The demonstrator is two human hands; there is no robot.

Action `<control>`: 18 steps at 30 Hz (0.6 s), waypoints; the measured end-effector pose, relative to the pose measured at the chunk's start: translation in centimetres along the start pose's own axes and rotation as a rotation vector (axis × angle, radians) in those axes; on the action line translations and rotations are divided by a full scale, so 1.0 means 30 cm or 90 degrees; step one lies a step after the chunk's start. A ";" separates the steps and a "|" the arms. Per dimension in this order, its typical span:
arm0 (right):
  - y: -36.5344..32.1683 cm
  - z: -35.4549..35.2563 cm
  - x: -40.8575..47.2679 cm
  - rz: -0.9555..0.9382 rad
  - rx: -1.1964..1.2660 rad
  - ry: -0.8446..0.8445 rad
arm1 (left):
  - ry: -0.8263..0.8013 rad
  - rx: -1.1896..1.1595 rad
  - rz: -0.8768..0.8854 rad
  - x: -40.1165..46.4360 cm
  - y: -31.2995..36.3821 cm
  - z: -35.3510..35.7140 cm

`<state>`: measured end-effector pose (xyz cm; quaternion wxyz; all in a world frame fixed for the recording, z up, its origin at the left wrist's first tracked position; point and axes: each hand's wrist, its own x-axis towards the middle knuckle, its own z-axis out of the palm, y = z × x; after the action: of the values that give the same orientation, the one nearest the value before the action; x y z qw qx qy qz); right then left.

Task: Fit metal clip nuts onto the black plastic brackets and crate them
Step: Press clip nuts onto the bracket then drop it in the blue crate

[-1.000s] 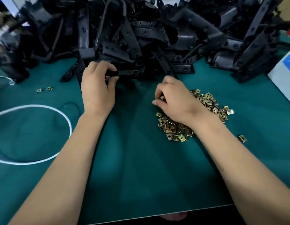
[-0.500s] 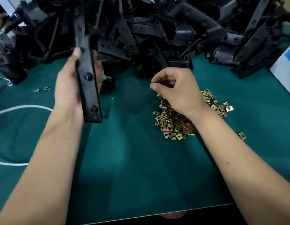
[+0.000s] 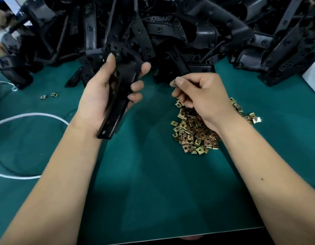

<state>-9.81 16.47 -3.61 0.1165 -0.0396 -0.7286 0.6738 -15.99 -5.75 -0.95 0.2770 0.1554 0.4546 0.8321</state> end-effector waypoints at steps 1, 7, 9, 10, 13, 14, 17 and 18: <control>-0.004 -0.001 0.000 0.021 0.042 -0.006 | 0.018 0.099 0.043 0.003 -0.004 -0.009; -0.026 -0.011 -0.007 0.060 0.183 -0.029 | -0.033 0.902 0.159 -0.002 -0.070 -0.034; -0.027 -0.010 -0.011 0.069 0.165 -0.048 | -0.029 0.865 0.127 -0.003 -0.080 -0.032; -0.027 -0.010 -0.012 0.074 0.155 -0.057 | -0.018 0.847 0.118 -0.001 -0.080 -0.033; -0.026 -0.004 -0.016 0.078 0.129 -0.075 | -0.007 0.799 0.103 -0.003 -0.073 -0.030; -0.025 -0.001 -0.016 0.074 0.123 -0.075 | -0.011 0.795 0.096 -0.006 -0.071 -0.029; -0.020 0.003 -0.016 0.065 0.110 -0.064 | -0.006 0.795 0.081 -0.009 -0.073 -0.020; -0.018 0.004 -0.015 0.063 0.102 -0.062 | -0.001 0.796 0.082 -0.009 -0.075 -0.017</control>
<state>-9.35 16.21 -3.12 0.0505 -0.0330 -0.6743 0.7360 -15.32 -5.28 -3.14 0.0833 0.3156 0.8448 0.4240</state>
